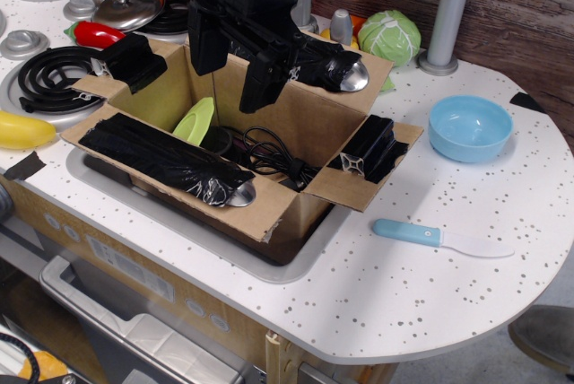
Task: Pick up bowl and put in small4fbox
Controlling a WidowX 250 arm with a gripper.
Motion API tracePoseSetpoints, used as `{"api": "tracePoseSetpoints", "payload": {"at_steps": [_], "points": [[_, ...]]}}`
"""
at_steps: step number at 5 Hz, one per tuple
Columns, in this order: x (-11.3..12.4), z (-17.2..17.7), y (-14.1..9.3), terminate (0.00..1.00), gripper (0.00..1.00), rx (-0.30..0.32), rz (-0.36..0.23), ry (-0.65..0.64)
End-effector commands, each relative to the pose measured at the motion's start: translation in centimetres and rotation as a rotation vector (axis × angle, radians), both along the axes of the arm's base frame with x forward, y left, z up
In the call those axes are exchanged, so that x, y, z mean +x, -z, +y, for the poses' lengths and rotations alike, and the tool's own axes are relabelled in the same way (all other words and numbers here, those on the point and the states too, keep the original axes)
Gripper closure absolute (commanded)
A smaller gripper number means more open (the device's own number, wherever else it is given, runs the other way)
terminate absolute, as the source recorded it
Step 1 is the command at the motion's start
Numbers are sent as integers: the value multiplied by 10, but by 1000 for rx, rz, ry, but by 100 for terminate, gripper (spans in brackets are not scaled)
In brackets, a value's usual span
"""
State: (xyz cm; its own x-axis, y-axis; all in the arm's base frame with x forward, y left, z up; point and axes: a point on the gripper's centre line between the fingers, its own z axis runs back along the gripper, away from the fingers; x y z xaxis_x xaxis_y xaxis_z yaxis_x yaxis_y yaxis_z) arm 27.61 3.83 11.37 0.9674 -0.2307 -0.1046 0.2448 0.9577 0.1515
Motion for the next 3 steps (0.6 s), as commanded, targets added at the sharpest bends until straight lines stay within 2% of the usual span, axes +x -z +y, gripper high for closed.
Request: {"api": "tracePoseSetpoints", "payload": {"at_steps": [1,2,3], "points": [[0,0,0,0,0,0,0,0],[6,-34,-6,0,0,43,-111,120],[19,-62,-13,0,0,37,-142,153]]}}
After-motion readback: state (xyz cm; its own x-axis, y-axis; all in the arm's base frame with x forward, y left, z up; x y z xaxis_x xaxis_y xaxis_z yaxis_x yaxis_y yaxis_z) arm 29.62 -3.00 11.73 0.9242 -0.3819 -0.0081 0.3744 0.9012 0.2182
